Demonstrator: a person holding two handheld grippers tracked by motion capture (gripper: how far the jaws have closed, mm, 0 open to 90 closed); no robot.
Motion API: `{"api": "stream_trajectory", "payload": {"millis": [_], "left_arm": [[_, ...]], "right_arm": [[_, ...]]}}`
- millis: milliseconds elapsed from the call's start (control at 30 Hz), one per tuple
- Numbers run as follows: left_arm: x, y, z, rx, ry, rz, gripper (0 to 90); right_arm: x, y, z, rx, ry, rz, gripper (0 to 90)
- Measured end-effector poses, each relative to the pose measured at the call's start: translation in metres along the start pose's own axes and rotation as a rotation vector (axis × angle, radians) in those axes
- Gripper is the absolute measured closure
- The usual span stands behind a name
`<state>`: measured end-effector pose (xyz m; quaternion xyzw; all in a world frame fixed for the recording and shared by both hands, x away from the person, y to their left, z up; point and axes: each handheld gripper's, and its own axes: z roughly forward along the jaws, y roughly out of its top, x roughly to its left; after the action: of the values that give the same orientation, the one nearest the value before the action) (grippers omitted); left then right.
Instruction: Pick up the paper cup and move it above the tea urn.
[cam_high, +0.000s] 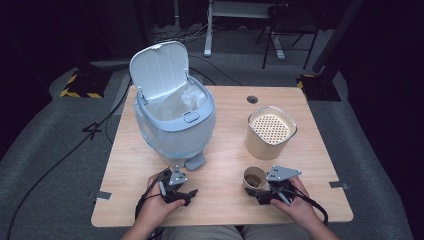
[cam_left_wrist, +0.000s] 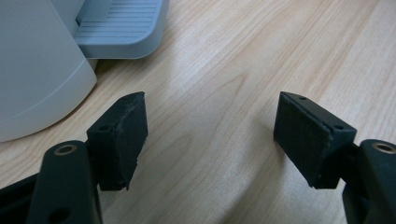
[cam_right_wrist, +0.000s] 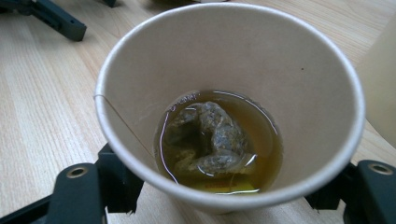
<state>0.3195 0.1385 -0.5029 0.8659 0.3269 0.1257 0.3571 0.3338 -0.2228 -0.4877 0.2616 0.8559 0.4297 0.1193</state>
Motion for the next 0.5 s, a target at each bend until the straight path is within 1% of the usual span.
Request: {"api": "stream_trajectory", "payload": {"millis": [67, 200, 333, 500], "left_arm": [[0.000, 0.000, 0.000, 0.001, 0.000, -0.002, 26.7], [0.000, 0.000, 0.000, 0.003, 0.002, -0.004, 26.7], [0.000, 0.000, 0.000, 0.000, 0.002, -0.002, 26.8], [0.000, 0.000, 0.000, 0.001, 0.002, -0.003, 26.7]], "right_arm": [[-0.001, 0.001, -0.001, -0.005, 0.019, 0.000, 29.6], [-0.003, 0.004, -0.005, -0.020, 0.040, -0.013, 29.9], [-0.004, 0.008, -0.012, -0.046, 0.049, -0.017, 30.1], [-0.008, 0.018, -0.023, -0.082, 0.052, -0.017, 30.2]]}}
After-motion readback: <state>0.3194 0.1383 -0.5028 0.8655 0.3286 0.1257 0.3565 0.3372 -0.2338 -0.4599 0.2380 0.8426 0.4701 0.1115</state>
